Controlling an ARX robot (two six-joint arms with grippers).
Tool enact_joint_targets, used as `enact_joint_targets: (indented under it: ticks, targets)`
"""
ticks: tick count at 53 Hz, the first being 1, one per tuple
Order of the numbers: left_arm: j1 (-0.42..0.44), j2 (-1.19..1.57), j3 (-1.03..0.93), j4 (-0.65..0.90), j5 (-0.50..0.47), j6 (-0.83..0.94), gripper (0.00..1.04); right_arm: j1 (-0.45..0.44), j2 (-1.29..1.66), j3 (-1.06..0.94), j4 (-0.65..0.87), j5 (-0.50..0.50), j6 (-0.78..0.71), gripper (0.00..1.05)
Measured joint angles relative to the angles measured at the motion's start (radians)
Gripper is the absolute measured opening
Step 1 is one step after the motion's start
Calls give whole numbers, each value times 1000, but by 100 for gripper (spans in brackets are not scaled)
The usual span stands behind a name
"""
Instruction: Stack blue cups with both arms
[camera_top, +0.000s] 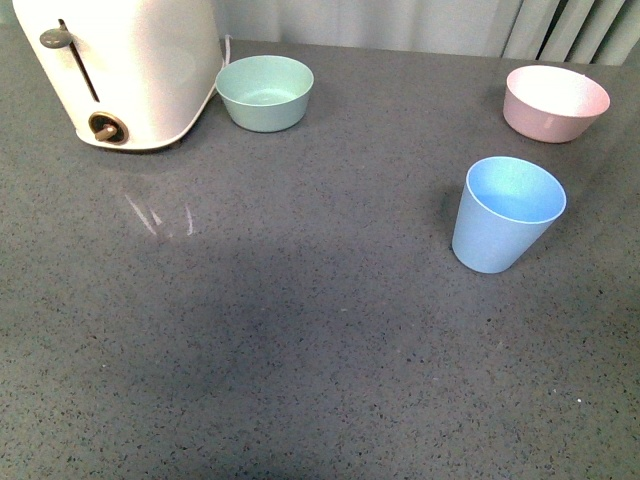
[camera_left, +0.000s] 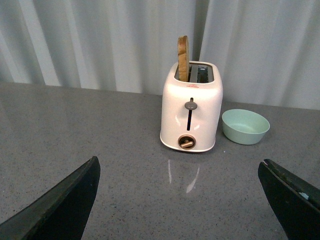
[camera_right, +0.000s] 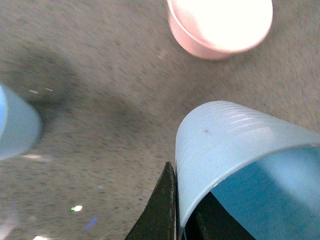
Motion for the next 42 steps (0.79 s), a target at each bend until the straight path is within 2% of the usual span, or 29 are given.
enact_joint_targets:
  ticks: [8, 13, 19, 25, 42]
  targets:
    - [0, 0, 0, 0, 0, 0, 96, 93, -134, -10, -83, -126, 5, 2]
    - [0, 0, 0, 0, 0, 0, 96, 152, -171, -25, -113, -154, 4, 2]
    - [0, 0, 0, 0, 0, 0, 96, 206, -176, -40, -124, -154, 8, 2]
    - [0, 0, 0, 0, 0, 0, 96, 261, -164, -60, -132, -102, 9, 2]
    - [0, 0, 0, 0, 0, 0, 96, 314, -133, -90, -108, -52, 24, 2]
